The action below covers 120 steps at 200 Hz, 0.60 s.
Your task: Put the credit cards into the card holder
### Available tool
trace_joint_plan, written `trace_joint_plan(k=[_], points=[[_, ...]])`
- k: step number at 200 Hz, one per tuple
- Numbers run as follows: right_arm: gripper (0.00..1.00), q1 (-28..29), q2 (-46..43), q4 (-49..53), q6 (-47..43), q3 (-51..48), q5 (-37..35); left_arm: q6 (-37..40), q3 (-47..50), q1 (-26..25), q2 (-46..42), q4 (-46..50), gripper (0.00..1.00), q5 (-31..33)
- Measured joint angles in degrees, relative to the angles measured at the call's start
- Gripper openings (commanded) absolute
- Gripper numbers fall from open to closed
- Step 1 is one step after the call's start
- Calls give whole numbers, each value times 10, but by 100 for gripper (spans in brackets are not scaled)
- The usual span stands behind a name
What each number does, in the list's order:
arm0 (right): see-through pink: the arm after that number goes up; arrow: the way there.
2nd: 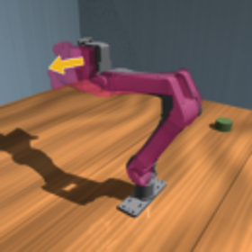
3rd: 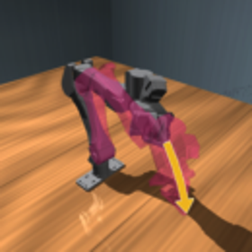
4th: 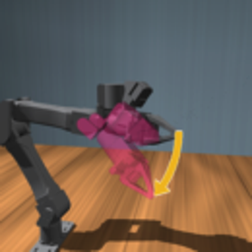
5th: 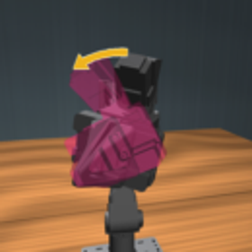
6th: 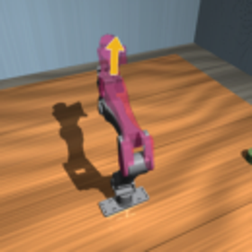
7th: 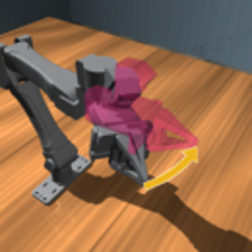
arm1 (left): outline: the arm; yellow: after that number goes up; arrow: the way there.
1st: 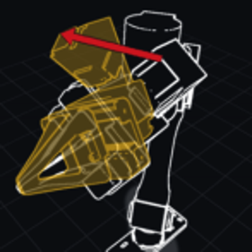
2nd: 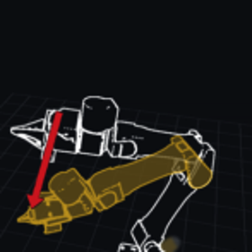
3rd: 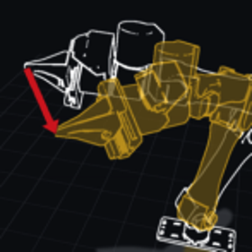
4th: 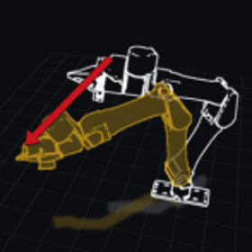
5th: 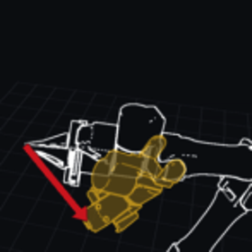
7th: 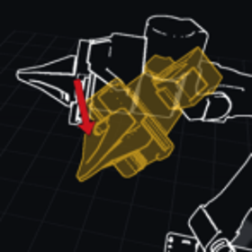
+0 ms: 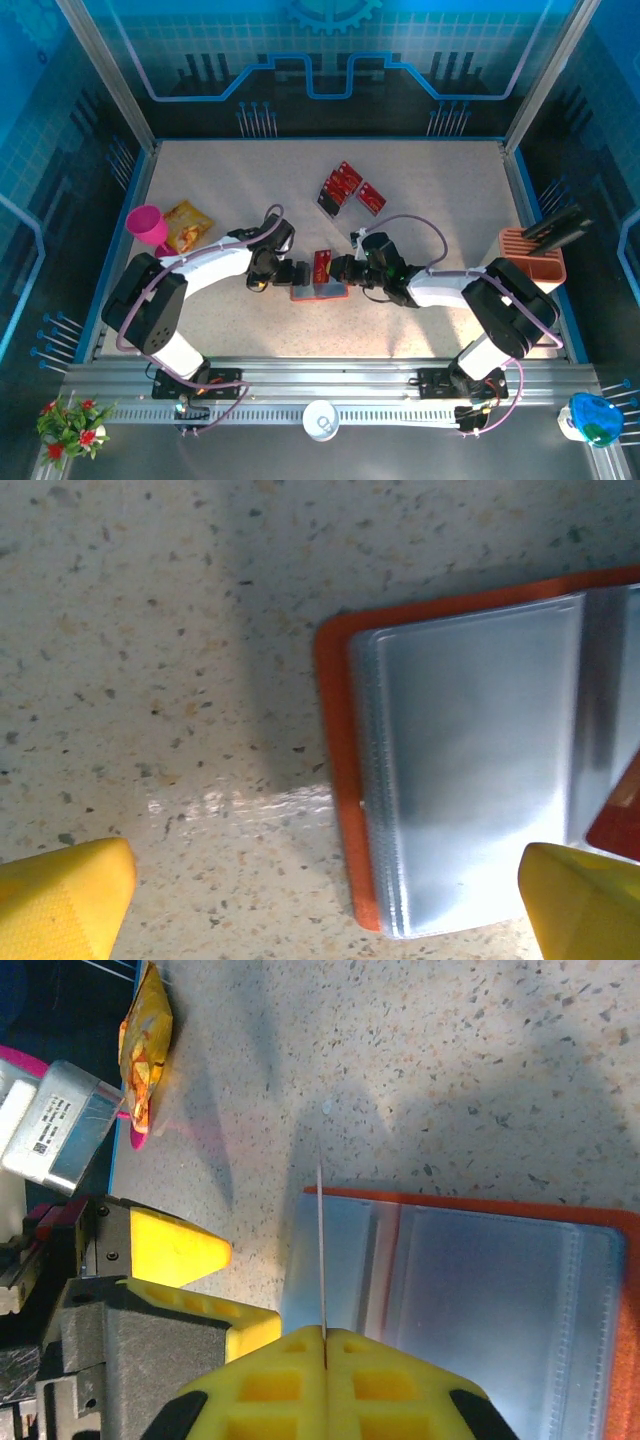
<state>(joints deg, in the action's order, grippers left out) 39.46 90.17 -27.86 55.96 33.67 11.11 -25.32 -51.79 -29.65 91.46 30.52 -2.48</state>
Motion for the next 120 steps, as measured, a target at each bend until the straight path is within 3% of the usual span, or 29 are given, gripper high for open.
trace_joint_plan(k=[120], points=[[0, 4, 21, -56, 30, -34, -17, -1, 4, -2, 17, 10, 99, 19]])
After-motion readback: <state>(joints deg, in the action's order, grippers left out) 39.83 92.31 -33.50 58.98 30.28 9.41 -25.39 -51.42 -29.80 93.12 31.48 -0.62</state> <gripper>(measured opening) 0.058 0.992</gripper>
